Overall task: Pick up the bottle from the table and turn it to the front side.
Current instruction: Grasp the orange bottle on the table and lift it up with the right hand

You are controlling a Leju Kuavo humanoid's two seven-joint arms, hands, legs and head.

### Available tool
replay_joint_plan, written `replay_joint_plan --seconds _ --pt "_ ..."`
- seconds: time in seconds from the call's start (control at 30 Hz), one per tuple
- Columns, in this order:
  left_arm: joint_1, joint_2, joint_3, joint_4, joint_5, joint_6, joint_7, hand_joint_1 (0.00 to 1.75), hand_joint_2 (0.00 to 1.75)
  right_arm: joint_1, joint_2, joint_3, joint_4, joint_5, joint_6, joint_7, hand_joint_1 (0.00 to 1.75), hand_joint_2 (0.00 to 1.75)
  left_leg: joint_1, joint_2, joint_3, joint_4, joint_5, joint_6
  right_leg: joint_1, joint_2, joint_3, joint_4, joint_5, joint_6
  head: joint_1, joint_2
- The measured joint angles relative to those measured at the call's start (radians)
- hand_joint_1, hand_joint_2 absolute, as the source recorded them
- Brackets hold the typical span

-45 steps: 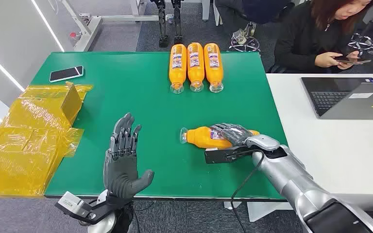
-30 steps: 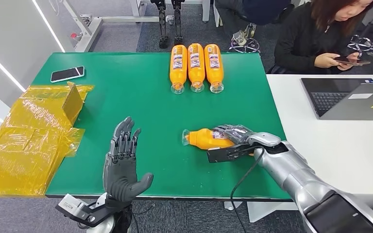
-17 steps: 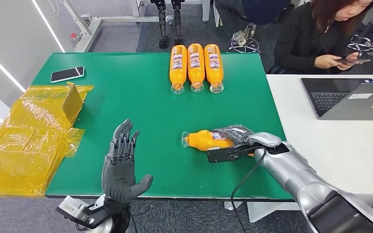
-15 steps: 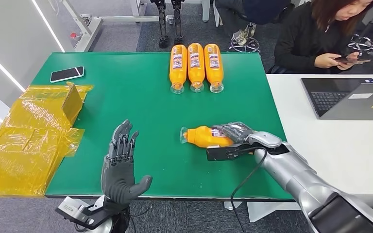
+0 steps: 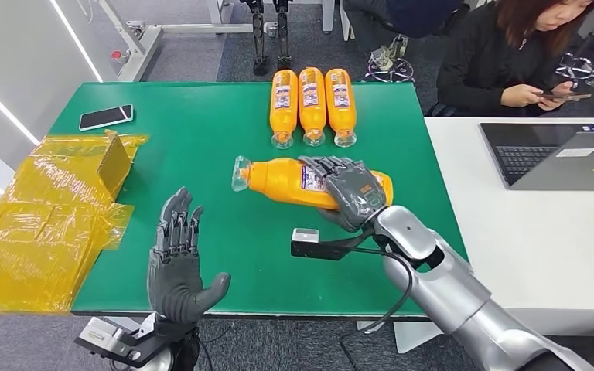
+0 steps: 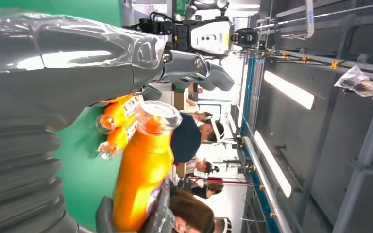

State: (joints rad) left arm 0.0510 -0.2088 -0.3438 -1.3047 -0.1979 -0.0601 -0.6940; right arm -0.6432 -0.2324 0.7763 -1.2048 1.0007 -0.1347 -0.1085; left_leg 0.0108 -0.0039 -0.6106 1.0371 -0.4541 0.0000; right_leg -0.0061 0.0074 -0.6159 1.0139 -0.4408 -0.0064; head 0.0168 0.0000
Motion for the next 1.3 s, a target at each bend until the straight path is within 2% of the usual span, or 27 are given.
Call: replay_joint_plan --seconds 0.2,0.33,0.47,0.73,1.0,1.3 --pt "0.002 -0.011 0.008 -0.006 -0.003 0.0 0.003 0.0 1.75 0.096 0.015 -0.055 -0.099 0.059 -0.043 -0.008 1.75 1.75 0.0 -0.001 0.0 0.0 0.0 0.0 0.0 -0.001 0.0 0.0 0.0 0.0 0.0 0.0" --pt "0.0 -0.02 0.008 -0.004 0.002 -0.007 0.013 0.0 1.75 0.213 0.049 -0.099 -0.166 0.101 -0.104 -0.012 1.75 1.75 0.0 -0.001 0.0 0.0 -0.001 0.0 0.0 -0.001 0.0 0.0 -0.001 0.0 0.0 0.0" --pt "-0.004 -0.03 0.008 0.0 0.013 -0.021 0.02 0.0 1.75 0.307 0.062 -0.132 -0.212 0.092 -0.14 -0.025 1.75 1.75 0.0 -0.001 0.0 0.0 -0.001 0.0 0.0 -0.001 -0.001 0.0 -0.001 0.0 0.0 0.0" --pt "-0.02 -0.035 0.008 0.033 0.073 -0.067 0.017 0.0 1.75 0.492 0.066 -0.168 -0.261 0.045 -0.26 -0.103 1.75 1.75 0.0 -0.001 -0.001 0.0 -0.002 0.0 0.0 -0.001 -0.001 0.0 -0.002 0.001 0.0 0.0" --pt "-0.029 -0.036 0.008 0.045 0.088 -0.09 0.01 0.0 1.75 0.521 0.134 -0.138 -0.238 -0.031 -0.259 -0.164 1.75 1.75 0.0 0.0 -0.001 0.0 -0.002 0.0 0.0 -0.001 -0.001 0.0 -0.002 0.0 0.0 0.0" --pt "-0.033 -0.036 0.005 0.045 0.093 -0.091 0.008 0.0 1.75 0.45 0.228 -0.085 -0.13 -0.107 -0.253 -0.23 1.75 1.75 0.0 0.0 -0.001 0.0 -0.002 -0.001 0.0 -0.001 -0.001 0.0 -0.002 0.0 0.0 0.0"
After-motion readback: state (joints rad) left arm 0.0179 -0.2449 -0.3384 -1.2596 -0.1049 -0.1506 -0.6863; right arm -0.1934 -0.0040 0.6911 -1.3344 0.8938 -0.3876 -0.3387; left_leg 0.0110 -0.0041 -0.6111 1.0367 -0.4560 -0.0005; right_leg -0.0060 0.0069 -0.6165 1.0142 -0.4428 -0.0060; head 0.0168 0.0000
